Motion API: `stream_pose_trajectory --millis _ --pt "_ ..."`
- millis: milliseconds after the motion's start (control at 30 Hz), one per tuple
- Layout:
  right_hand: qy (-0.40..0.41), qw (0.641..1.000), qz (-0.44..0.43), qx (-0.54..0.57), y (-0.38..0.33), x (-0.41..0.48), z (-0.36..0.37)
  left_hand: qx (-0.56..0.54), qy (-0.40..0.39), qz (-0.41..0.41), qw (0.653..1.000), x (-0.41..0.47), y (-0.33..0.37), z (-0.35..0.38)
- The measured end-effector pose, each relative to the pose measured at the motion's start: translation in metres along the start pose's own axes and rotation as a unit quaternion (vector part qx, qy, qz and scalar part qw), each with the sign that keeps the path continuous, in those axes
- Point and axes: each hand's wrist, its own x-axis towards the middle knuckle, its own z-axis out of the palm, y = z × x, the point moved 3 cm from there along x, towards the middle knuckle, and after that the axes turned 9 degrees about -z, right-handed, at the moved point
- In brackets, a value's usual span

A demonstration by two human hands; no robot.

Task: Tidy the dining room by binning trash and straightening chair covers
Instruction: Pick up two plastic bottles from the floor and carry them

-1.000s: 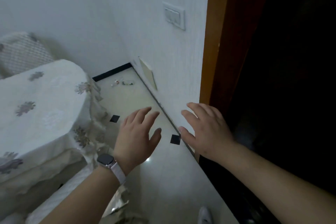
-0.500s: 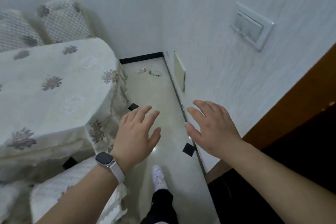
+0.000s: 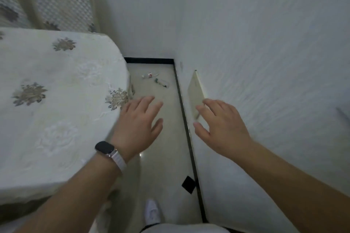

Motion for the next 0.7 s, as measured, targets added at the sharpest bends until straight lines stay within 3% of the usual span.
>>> stream_pose_trajectory --millis 467,700 --pt "0.010 0.996 -0.068 0.058 0.049 0.189 0.088 0.041 -0.053 -0.071 0.995 0.134 -0.081 0.047" --pt "0.000 0.992 -0.082 0.097 0.126 0.309 0.143 0.084 -0.051 -0.095 0.991 0.247 -0.110 0.077"
